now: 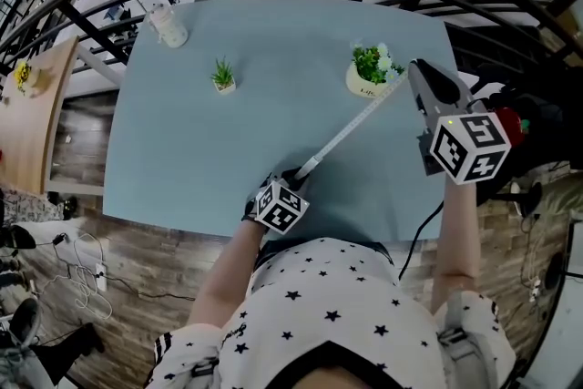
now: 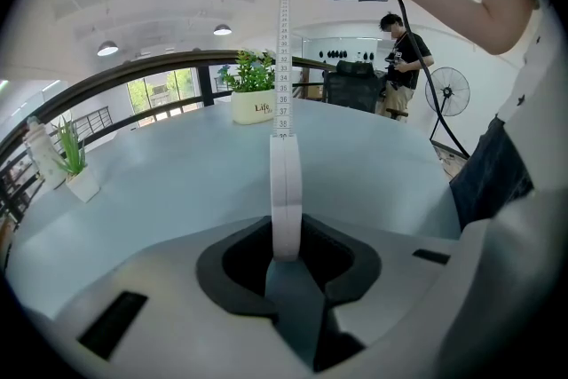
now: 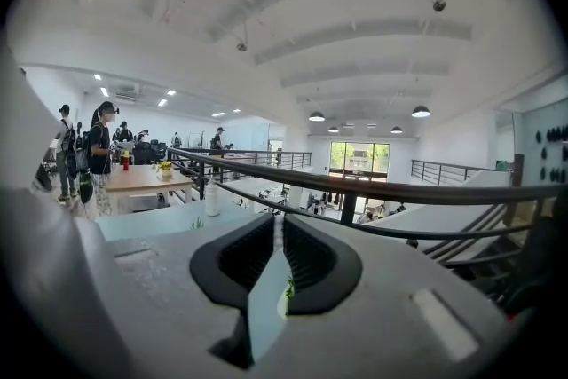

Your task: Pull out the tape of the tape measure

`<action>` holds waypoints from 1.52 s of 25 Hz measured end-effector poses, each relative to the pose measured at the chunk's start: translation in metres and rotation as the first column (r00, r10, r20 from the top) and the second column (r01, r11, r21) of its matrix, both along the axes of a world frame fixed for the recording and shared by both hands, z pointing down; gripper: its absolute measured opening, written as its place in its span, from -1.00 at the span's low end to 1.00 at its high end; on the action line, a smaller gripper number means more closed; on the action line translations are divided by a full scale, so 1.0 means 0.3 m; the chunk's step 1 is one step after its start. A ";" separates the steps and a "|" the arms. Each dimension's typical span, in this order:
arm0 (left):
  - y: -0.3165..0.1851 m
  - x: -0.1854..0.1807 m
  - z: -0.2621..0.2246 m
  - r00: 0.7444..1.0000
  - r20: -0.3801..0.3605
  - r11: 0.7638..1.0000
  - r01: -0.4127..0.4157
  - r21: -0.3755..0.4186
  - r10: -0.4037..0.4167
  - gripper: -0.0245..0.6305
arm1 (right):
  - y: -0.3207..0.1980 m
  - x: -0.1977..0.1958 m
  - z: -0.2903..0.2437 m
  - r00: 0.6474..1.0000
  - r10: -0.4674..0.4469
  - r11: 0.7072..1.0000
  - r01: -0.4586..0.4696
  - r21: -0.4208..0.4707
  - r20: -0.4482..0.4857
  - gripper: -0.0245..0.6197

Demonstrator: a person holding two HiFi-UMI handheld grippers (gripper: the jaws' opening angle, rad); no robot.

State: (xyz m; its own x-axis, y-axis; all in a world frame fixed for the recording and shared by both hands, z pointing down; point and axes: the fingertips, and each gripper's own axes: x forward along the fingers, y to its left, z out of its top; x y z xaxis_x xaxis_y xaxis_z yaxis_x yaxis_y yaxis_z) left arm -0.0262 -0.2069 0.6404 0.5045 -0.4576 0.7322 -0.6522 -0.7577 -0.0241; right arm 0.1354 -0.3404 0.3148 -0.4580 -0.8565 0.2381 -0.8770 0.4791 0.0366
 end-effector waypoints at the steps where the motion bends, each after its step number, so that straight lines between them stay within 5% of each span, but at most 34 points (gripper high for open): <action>1: 0.001 0.000 -0.001 1.000 0.000 1.000 0.000 -0.001 0.000 -0.66 | 0.002 0.002 0.001 1.000 0.001 1.000 -0.001 0.000 0.001 -0.80; 22: 0.001 0.001 0.003 1.000 -0.003 1.000 -0.002 -0.004 0.002 -0.66 | 0.057 -0.063 0.172 0.999 -0.042 0.994 0.042 -0.103 0.003 -0.80; 38: -0.001 0.003 0.003 1.000 -0.004 1.000 -0.002 -0.009 0.002 -0.66 | 0.158 -0.181 0.440 0.993 -0.118 0.953 0.116 -0.280 0.011 -0.80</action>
